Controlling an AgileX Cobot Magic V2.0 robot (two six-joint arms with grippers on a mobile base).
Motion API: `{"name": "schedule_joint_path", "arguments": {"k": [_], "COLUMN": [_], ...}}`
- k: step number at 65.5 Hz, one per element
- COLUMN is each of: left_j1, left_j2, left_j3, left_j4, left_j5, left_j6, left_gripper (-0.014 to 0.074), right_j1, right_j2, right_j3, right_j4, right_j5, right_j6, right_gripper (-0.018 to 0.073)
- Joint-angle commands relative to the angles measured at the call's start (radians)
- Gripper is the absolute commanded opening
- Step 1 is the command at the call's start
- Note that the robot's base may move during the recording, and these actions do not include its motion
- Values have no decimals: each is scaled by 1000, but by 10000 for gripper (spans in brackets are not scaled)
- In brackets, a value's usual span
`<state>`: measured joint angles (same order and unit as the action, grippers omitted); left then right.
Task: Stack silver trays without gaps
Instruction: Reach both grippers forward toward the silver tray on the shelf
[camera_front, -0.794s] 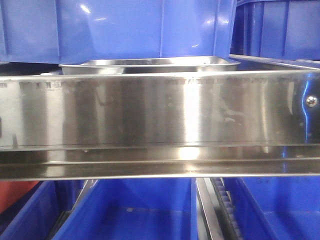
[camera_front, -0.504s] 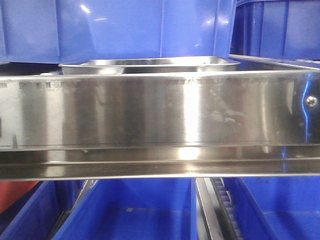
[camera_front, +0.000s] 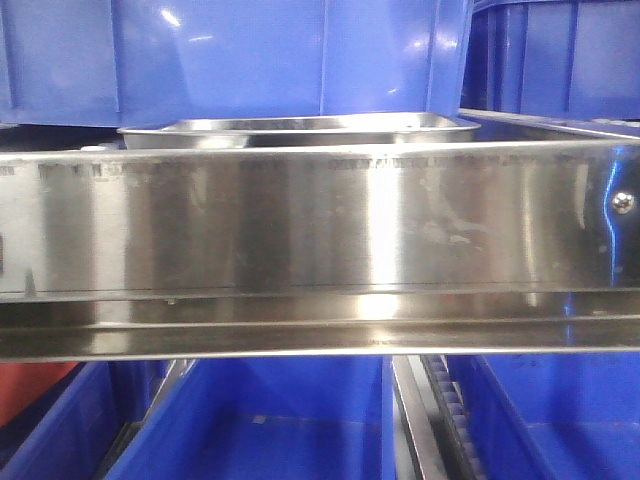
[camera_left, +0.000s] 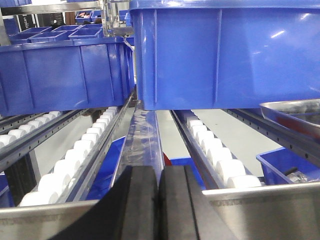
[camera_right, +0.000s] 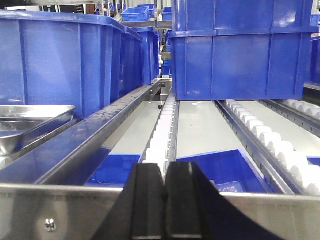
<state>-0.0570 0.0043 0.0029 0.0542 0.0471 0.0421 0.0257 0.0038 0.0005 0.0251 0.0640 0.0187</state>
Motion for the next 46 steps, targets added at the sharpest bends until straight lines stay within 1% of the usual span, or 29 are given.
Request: {"name": "schedule_joint_path", "arguments": {"k": [1, 2, 3, 10, 15, 20, 24, 27, 29, 31, 34, 37, 46], "left_j1": [-7, -7, -7, -7, -7, -7, -7, -7, -7, -7, -7, -7, -7], "left_j2": [-4, -4, -4, -4, -4, -4, -4, -4, -4, -4, -4, 2, 84], "left_j3": [-3, -3, -3, -3, -3, -3, -20, -58, -83, -109, -164, -213, -359], "left_j4": [-5, -5, -5, -5, -5, -5, -5, -5, -5, -5, -5, -5, -5], "left_j5": [-42, -42, -71, -149, -240, -314, -334, -313, -291, -278, -248, -221, -120], "left_j6": [5, 5, 5, 5, 5, 5, 5, 5, 5, 5, 5, 5, 5], "left_gripper": [10, 10, 10, 10, 10, 10, 10, 10, 10, 10, 10, 10, 10], "right_j1": [-4, -4, -4, -4, -4, -4, -4, -4, -4, -4, -4, -4, -4], "right_j2": [-4, -4, -4, -4, -4, -4, -4, -4, -4, -4, -4, -4, 82], "right_j3": [-1, -1, -1, -1, -1, -1, -12, -65, -104, -147, -229, -309, -507], "right_j4": [2, 2, 2, 2, 2, 2, 2, 2, 2, 2, 2, 2, 2], "right_j5": [-58, -58, -78, -179, -329, -508, -569, -549, -513, -462, -336, -239, -36], "right_j6": [-3, -3, -3, -3, -3, -3, -3, 0, 10, 18, 18, 18, 18], "right_gripper": [-78, -78, -78, -78, -78, -78, -78, -78, -78, -78, -78, -78, -78]}}
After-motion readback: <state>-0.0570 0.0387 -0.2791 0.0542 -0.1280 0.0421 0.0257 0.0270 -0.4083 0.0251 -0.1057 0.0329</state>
